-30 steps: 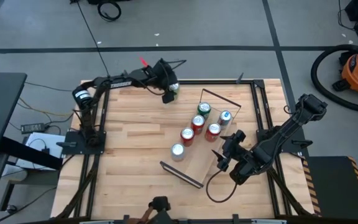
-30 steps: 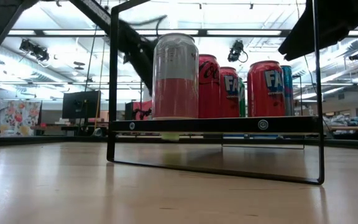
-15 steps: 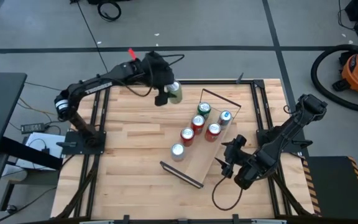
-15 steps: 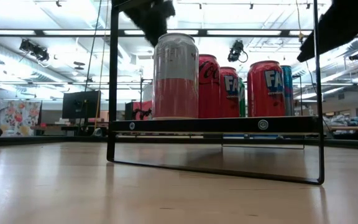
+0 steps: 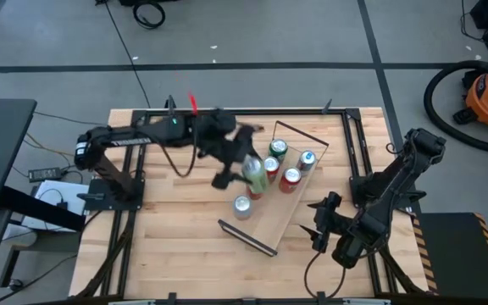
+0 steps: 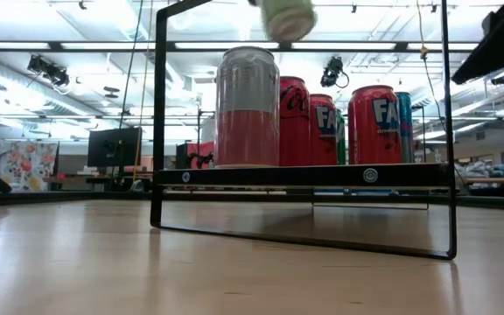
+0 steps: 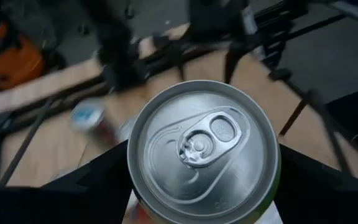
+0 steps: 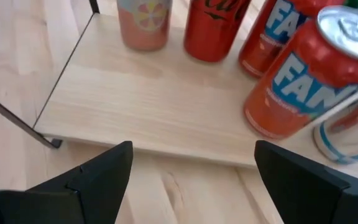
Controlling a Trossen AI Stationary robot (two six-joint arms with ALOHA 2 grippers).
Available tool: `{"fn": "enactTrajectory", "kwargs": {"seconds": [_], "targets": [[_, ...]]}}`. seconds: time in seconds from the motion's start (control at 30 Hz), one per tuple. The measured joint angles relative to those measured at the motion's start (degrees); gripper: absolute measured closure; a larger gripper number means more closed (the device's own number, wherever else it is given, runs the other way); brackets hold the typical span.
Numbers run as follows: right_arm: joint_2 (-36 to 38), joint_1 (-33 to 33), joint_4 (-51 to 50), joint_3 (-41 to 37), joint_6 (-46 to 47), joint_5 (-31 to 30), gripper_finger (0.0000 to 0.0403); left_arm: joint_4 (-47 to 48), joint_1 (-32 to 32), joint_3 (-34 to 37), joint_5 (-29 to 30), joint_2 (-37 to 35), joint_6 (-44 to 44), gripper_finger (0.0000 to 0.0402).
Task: Place canned beverage on shelf
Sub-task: Put the light green soda can on the shelf
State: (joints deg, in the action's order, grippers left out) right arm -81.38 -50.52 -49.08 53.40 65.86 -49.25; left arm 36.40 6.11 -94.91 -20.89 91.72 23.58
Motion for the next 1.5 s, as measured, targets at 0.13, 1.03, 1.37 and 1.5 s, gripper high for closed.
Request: {"fn": "enactTrajectory", "kwargs": {"seconds": [0.13,1.03,1.37,1.5], "targets": [[0.0,-0.5,-0.3,-1.3,2.4,0.0,0.0055,-5.0,-5.7,0.0,0.5,1.8,-0.7,0.0092],[0.0,-1.2,-0.2,-1.5,3.1,-0.1,0.0055,-13.1,-15.7,0.1,20.1,20.8,-0.2,0.0092],[0.0,-1.2,0.1,-1.5,3.0,-0.1,0.0055,-12.0,-15.7,0.1,17.6,22.4,-2.3,0.0086],[0.0,-1.2,0.1,-1.5,2.9,-0.2,0.0055,-12.2,-15.7,0.1,17.6,22.9,-4.4,0.0066]]}}
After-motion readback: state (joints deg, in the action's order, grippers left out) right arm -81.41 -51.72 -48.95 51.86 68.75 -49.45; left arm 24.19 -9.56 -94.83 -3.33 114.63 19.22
